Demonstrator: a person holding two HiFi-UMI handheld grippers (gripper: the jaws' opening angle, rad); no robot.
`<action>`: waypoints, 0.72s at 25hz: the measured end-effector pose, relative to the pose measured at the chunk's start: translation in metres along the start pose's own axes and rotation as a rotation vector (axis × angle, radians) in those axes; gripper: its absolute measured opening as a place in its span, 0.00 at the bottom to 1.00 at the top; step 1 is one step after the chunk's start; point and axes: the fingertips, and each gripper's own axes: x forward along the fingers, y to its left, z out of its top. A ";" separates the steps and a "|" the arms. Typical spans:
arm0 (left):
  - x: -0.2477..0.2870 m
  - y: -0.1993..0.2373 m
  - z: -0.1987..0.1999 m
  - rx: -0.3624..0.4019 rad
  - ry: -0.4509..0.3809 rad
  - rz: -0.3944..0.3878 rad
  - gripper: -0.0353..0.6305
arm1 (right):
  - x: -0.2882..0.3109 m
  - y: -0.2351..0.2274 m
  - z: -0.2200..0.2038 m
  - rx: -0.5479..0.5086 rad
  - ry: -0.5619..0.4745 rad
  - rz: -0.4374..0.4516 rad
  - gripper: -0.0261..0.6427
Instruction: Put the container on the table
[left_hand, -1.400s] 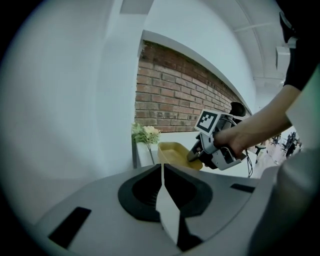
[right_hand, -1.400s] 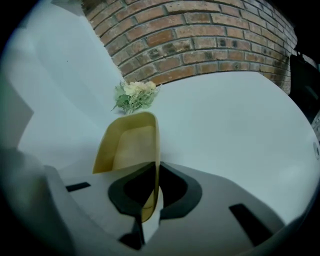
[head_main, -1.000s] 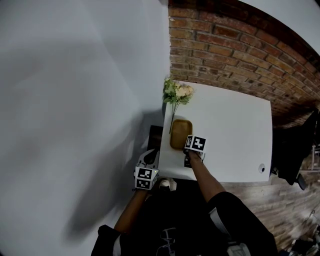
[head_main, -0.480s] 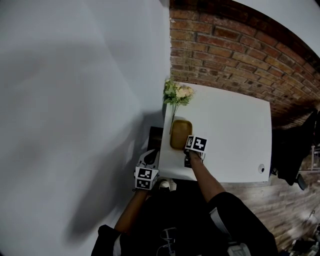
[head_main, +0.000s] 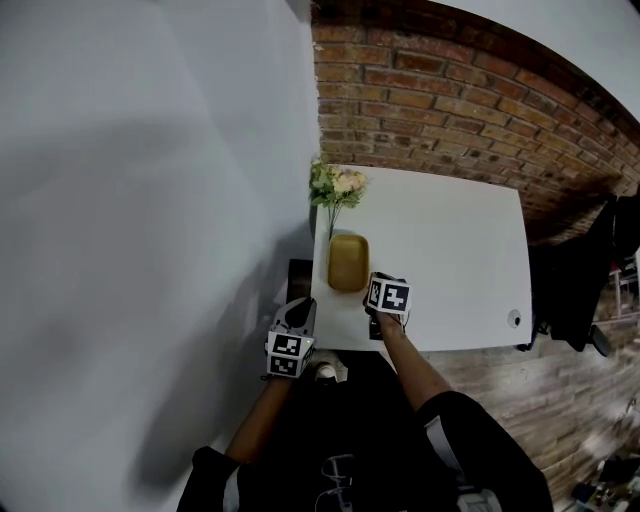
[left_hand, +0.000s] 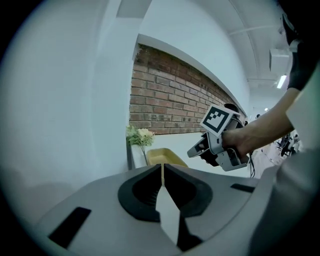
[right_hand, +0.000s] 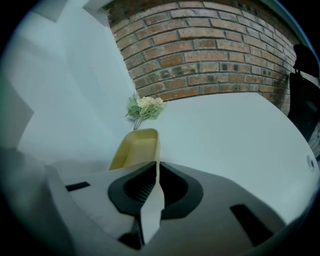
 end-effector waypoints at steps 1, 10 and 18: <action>-0.002 -0.002 0.000 0.006 -0.007 -0.004 0.09 | -0.007 -0.001 -0.001 -0.002 -0.012 0.000 0.08; -0.031 -0.018 0.017 0.036 -0.065 -0.029 0.09 | -0.087 0.013 -0.006 -0.068 -0.199 0.057 0.08; -0.055 -0.035 0.033 0.049 -0.118 -0.041 0.09 | -0.193 0.028 -0.003 -0.234 -0.490 0.004 0.07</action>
